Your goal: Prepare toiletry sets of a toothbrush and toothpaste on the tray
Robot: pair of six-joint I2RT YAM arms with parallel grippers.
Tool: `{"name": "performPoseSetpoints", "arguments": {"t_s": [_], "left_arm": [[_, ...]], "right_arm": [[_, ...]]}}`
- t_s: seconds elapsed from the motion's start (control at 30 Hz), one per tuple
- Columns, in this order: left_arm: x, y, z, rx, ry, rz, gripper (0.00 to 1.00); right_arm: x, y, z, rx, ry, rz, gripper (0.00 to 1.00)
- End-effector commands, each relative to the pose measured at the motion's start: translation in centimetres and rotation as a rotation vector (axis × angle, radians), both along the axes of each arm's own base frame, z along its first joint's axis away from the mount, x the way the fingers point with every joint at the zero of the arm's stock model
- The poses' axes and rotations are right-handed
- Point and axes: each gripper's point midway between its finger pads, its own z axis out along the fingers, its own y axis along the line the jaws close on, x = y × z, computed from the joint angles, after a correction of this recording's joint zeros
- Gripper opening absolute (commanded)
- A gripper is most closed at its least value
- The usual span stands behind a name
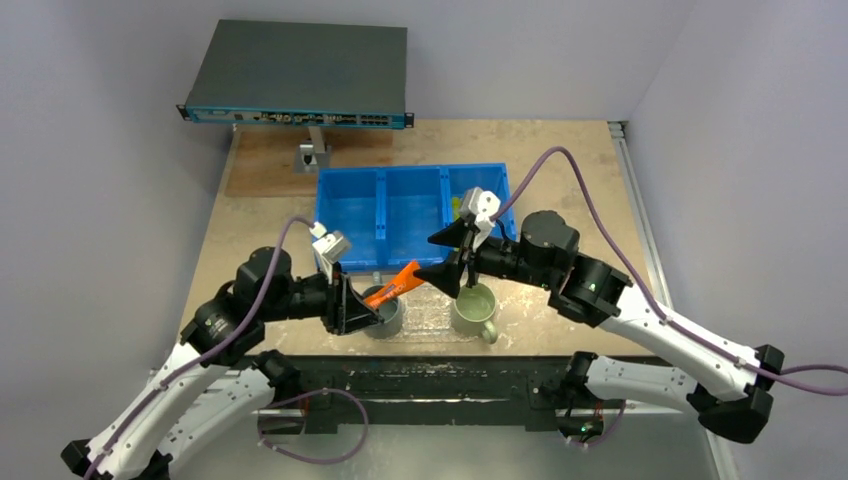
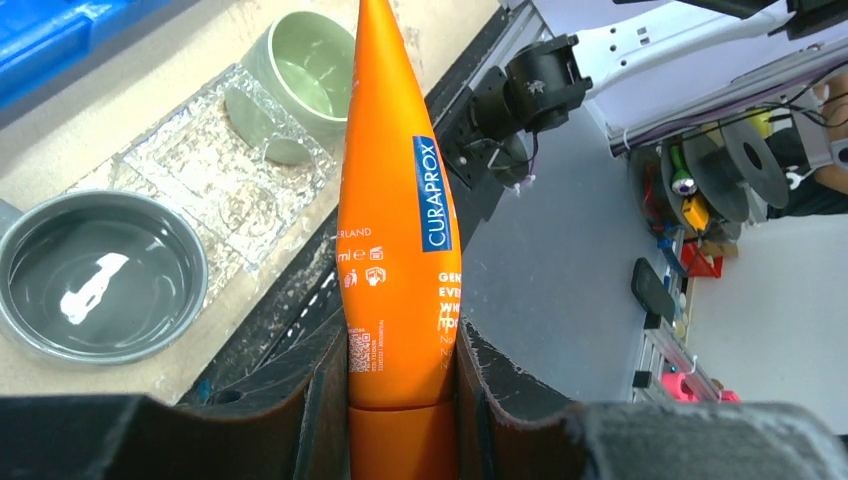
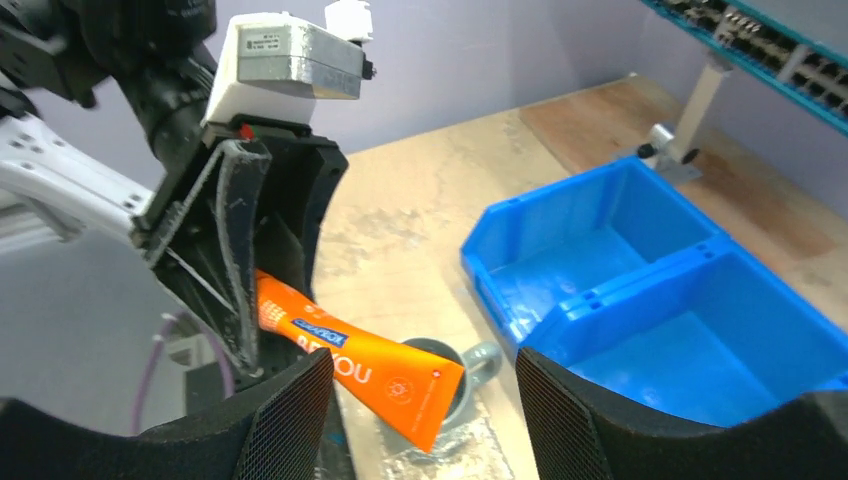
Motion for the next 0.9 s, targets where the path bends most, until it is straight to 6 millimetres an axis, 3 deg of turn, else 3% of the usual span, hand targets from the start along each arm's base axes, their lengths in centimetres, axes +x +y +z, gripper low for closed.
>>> {"name": "performPoseSetpoints", "arguments": {"t_s": [0.0,0.27,0.43,0.6,0.87], "left_arm": [[1.0,-0.7,2.5,-0.114,-0.094,0.029,0.0],[0.4,-1.2,3.8,-0.207,-0.145,-0.008,0.0],[0.0,-1.5,4.2,-0.257,-0.159,-0.039,0.0],[-0.4,-1.7,4.2,-0.272,-0.162,-0.069,0.0],[-0.8,-1.9,4.4,-0.296,-0.174,-0.098,0.0]], "right_arm": [[-1.1,1.1,0.7,0.098,0.147,0.12,0.7],[-0.4,0.4,-0.3,0.19,0.242,0.232,0.7],[-2.6,0.4,0.0,0.253,0.256,0.395,0.69],[-3.4,0.5,0.0,0.267,0.273,0.457,0.68],[-3.2,1.0,-0.5,0.252,0.317,0.468,0.52]]}}
